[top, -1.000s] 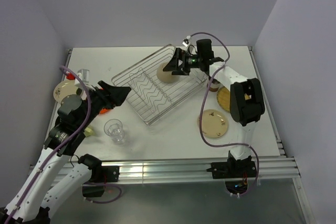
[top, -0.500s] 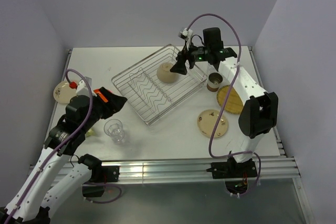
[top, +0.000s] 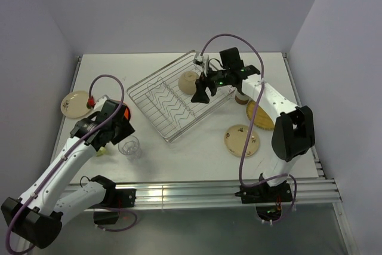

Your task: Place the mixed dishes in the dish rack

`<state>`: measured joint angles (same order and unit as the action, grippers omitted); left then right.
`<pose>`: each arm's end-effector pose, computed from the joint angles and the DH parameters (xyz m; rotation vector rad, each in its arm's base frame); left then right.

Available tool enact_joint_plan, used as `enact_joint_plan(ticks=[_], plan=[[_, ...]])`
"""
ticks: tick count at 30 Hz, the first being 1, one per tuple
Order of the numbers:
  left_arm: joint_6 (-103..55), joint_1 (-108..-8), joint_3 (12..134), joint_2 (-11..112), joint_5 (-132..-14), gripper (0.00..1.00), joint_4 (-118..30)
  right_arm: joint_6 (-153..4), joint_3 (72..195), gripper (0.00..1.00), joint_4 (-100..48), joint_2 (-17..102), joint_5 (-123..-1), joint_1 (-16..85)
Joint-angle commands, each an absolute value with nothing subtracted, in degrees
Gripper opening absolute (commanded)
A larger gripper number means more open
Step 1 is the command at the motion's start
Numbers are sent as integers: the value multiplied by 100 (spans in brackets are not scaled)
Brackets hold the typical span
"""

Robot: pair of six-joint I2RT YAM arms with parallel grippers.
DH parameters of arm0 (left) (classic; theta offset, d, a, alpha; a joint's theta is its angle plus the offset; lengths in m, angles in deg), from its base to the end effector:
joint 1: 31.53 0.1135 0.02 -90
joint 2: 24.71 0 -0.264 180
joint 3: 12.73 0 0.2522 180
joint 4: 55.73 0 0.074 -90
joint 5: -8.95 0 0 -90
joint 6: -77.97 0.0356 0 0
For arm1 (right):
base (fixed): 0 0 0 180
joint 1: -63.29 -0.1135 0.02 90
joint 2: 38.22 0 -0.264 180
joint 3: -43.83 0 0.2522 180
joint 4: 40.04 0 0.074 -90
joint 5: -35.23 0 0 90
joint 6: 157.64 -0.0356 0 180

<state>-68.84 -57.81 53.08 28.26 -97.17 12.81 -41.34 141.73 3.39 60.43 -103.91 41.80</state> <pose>0.1549 -0.0655 0.2909 -0.7643 2.3851 -0.2469 0.3453 0.1649 0.3034 -1.2504 1.7970 0.9438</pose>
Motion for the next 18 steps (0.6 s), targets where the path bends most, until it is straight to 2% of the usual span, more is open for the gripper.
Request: enact_joint_plan(ticks=[1,6,18], plan=[[-7152,-5772,5614,2951,-10354,49,2104,-4189,14022,88,132,5547,-10460,4202],[-7311,-5772,5315,3012,-10267,44,2280,-4189,13837,88,71,5424,-10487,4220],[-7469,-5772,4761,3083,-10057,47,2413,-4347,13775,88,9,5494,-10653,4360]])
